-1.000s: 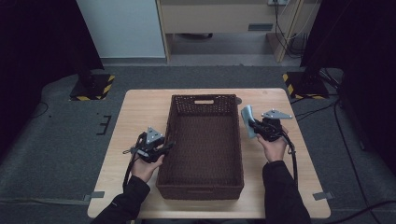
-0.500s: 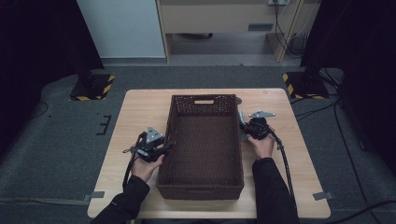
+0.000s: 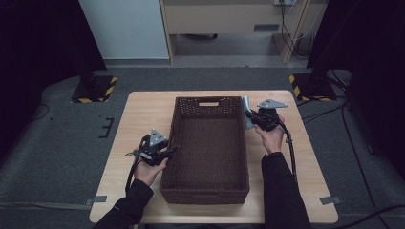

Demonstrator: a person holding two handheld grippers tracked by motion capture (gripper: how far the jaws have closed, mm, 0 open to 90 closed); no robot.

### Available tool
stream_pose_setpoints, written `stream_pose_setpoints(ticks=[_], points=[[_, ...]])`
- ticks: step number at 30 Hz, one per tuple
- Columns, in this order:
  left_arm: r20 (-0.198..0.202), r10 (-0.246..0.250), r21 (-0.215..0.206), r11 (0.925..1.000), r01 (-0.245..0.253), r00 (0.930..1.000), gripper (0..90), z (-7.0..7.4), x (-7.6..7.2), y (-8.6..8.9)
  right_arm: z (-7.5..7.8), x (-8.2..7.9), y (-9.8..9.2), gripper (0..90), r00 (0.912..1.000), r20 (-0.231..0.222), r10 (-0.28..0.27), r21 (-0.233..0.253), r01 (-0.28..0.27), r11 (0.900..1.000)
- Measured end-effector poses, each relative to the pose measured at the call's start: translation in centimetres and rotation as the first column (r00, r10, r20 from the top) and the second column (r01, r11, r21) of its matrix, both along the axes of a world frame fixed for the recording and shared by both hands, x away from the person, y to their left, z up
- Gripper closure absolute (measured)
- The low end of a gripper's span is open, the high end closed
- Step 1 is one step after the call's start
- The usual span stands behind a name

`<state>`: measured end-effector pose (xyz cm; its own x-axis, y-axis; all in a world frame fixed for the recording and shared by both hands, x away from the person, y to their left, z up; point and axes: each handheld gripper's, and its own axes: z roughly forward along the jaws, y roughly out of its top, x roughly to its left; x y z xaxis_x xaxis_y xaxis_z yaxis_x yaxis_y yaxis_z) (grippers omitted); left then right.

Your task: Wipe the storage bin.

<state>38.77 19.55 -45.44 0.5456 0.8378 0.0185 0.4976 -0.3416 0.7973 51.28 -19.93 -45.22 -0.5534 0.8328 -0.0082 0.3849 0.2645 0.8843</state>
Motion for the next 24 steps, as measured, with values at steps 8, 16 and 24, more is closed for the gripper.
stream_pose_setpoints(ticks=[8,16,24], points=[[0.0,0.0,-0.001,1.0,0.0,1.0,60.7,0.0,0.0,0.0,-4.1,1.2,0.1,84.5,0.9923,-0.122,-0.016,-0.037,0.012,0.999],[0.0,0.0,0.0,1.0,0.0,1.0,60.7,0.0,0.0,0.0,-5.4,1.2,0.4,84.5,0.9839,-0.179,-0.006,-0.04,-0.001,0.999],[0.0,0.001,0.0,1.0,-0.001,1.0,60.8,0.0,0.0,0.0,-0.4,0.5,-0.2,84.6,0.9999,0.013,0.011,0.074,-0.012,0.997]])
